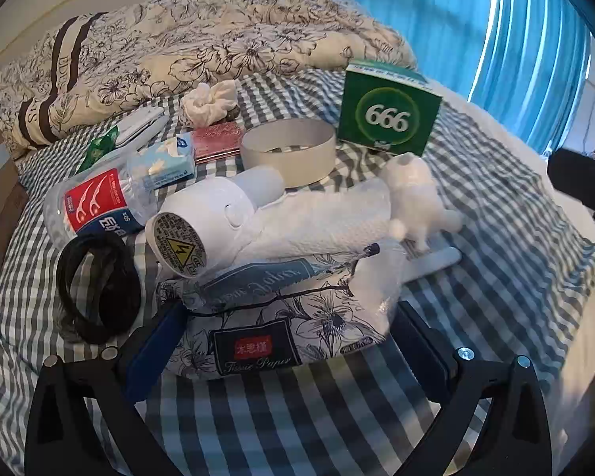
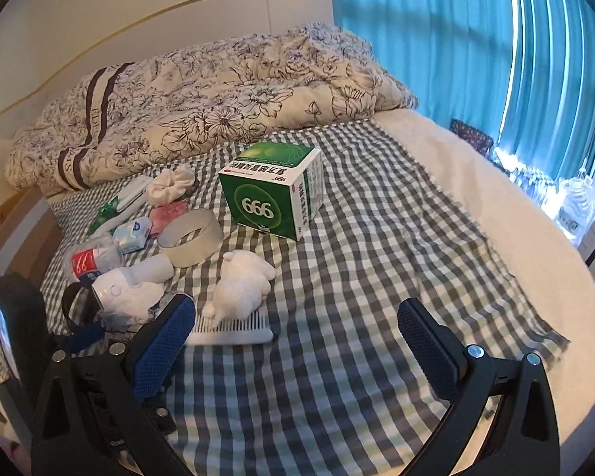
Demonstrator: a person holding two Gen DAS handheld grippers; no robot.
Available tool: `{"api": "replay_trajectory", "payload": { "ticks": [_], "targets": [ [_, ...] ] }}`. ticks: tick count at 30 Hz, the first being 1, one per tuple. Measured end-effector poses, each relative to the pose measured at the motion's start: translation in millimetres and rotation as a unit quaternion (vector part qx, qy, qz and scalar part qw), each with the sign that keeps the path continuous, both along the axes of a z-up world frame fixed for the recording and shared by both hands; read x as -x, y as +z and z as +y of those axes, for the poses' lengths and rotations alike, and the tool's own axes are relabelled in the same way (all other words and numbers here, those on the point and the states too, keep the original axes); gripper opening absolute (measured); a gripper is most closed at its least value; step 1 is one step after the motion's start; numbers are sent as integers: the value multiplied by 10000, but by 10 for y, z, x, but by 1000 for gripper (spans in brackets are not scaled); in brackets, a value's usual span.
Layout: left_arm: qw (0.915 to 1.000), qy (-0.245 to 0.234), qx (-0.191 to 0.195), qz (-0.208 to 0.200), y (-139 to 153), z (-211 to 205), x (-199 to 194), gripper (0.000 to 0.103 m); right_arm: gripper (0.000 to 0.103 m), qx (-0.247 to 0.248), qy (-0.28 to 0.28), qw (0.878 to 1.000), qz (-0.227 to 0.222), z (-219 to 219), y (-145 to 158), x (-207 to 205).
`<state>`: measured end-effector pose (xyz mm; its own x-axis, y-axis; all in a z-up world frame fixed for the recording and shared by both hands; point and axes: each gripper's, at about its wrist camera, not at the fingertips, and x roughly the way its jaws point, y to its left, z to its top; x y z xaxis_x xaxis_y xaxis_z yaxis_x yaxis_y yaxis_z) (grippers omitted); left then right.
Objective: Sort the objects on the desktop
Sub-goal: 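Grasp the white bear figurine with the right tool while the left tool grasps the plastic tissue bag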
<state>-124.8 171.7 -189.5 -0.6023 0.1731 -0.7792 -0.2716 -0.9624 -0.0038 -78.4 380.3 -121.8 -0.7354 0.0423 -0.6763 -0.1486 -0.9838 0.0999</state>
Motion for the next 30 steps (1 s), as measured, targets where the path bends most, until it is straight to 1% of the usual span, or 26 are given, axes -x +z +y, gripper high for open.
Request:
{"api": "replay_trajectory", "payload": {
  "ticks": [2, 3, 4, 6, 8, 9, 10, 13, 15, 16, 18, 19, 21, 22, 23, 25, 28, 30],
  "targets": [
    [9999, -42, 112, -54, -22, 15, 39, 101, 103, 71, 44, 10000, -19, -25, -14, 90],
    [9998, -81, 153, -41, -27, 1, 39, 96, 103, 96, 75, 9999, -34, -35, -19, 130],
    [9998, -110, 171, -7, -22, -29, 28, 88, 103, 109, 96, 9999, -61, -51, -27, 171],
    [9999, -125, 67, 31, 19, -114, 14, 78, 103, 89, 119, 9998, -155, -117, -64, 275],
    [9999, -15, -116, 72, 93, -239, -15, 57, 103, 88, 120, 9996, -244, -174, -112, 365],
    [9997, 40, -214, 79, 130, -297, -33, 52, 103, 109, 129, 9994, -290, -199, -139, 411],
    [9995, 73, -299, 78, 165, -349, -48, 40, 103, 135, 147, 9992, -337, -229, -170, 465],
    [9990, 97, -412, 117, 263, -463, -68, 34, 103, -4, 67, 9988, -484, -340, -268, 632],
    [9988, 127, -444, 140, 316, -506, -69, 33, 101, -71, 21, 9982, -599, -397, -340, 730],
    [9987, 155, -459, 141, 338, -520, -66, 33, 99, -25, 42, 9979, -648, -422, -378, 764],
    [9986, 195, -457, 168, 366, -546, -67, 33, 89, 22, 63, 9973, -732, -458, -442, 816],
    [9986, 187, -451, 184, 368, -548, -81, 33, 85, -36, 26, 9967, -808, -475, -486, 845],
    [9987, 174, -443, 202, 371, -550, -101, 33, 48, -47, -26, 9949, -1003, -478, -591, 903],
    [9986, 178, -446, 213, 373, -551, -112, 33, 48, 31, -41, 9937, -1120, -461, -651, 925],
    [9985, 193, -455, 239, 382, -554, -123, 33, 48, 92, -46, 9934, -1139, -443, -680, 924],
    [9982, 198, -496, 261, 402, -566, -140, 32, 48, 103, 0, 9932, -1161, -432, -648, 899],
    [9977, 284, -510, 345, 476, -575, -164, 32, 48, 172, 33, 9941, -1066, -406, -503, 756],
    [9966, 347, -630, 401, 571, -608, -192, 31, 47, 259, 48, 9953, -937, -377, -357, 623]
  ]
}}
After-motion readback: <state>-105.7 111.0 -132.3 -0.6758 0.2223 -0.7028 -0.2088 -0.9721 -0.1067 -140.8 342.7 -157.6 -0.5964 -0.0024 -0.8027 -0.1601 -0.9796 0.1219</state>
